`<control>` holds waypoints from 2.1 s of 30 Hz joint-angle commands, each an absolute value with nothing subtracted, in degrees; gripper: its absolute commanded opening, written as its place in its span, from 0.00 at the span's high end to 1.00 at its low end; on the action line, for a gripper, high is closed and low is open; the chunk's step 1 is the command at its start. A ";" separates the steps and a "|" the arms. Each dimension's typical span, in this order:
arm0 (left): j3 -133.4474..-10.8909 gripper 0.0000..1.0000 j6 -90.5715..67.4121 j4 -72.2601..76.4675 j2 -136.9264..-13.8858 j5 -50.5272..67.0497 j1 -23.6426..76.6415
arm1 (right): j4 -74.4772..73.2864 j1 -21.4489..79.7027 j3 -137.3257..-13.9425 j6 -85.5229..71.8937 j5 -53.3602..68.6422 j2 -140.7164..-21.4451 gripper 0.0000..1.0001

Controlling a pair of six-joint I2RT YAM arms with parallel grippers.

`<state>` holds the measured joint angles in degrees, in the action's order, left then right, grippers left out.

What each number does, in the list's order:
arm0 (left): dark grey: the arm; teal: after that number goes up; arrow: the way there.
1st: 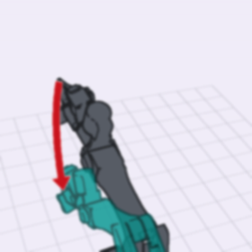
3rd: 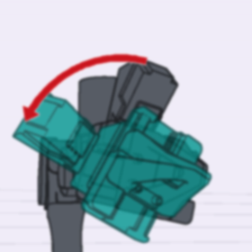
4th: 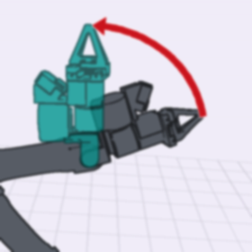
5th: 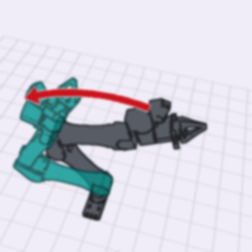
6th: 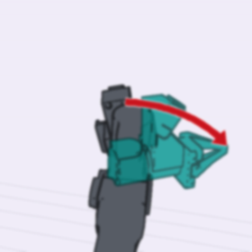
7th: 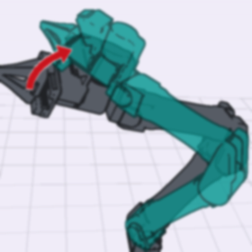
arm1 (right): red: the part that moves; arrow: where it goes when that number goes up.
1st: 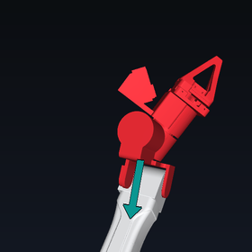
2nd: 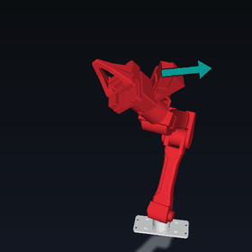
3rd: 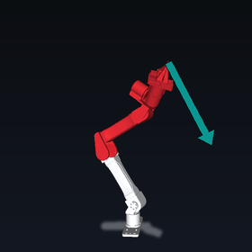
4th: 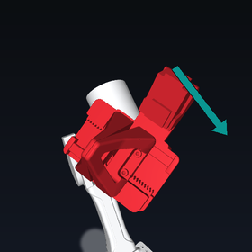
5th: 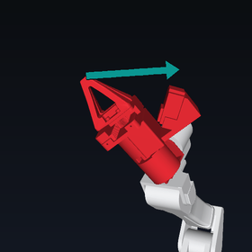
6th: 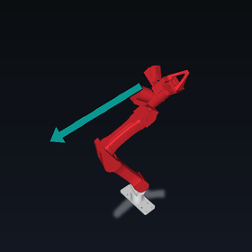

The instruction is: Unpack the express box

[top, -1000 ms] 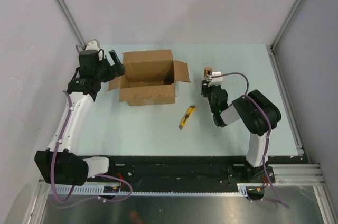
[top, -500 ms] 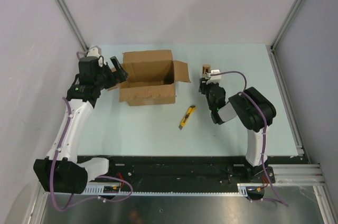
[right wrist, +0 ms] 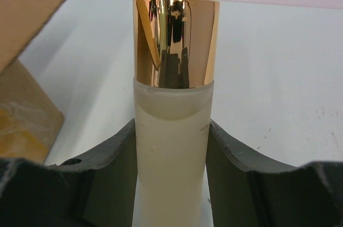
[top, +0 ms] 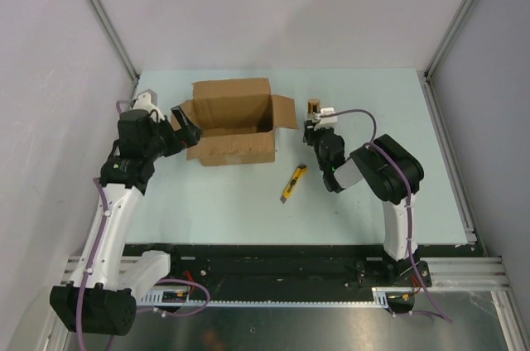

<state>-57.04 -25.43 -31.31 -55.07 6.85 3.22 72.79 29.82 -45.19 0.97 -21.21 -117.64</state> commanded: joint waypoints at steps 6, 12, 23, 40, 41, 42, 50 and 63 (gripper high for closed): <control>-60.89 0.00 -24.69 -25.24 -56.16 23.35 3.16 | 91.93 31.99 -42.72 0.88 -20.49 -111.81 1.00; -73.61 0.07 -29.53 -16.88 -67.99 36.20 12.18 | 90.80 32.25 -39.20 0.79 -14.25 -103.81 1.00; -96.05 0.08 -22.95 -15.82 -93.85 31.12 28.82 | 59.71 35.76 -38.93 -5.09 -11.07 -75.61 1.00; -100.98 0.08 -13.71 -14.41 -96.42 26.88 33.31 | 53.08 37.88 -39.73 -6.50 -14.33 -72.68 1.00; -101.60 0.08 -13.62 -14.33 -96.59 27.76 33.40 | 53.43 37.79 -39.73 -6.50 -13.80 -72.69 1.00; -101.86 0.08 -13.62 -14.33 -97.37 30.91 33.40 | 53.61 37.71 -39.90 -6.33 -13.28 -73.03 1.00; -101.25 0.11 -13.01 -13.45 -97.47 35.42 35.59 | 53.61 37.18 -40.61 -8.09 -10.99 -74.71 1.00; -99.41 0.45 -10.46 -13.01 -99.67 30.85 37.18 | 50.98 37.18 -40.69 -8.17 -8.96 -73.21 1.00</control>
<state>-99.55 -12.99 -14.98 -99.57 30.79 35.99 46.89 37.15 -37.41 -7.53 -10.02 -75.44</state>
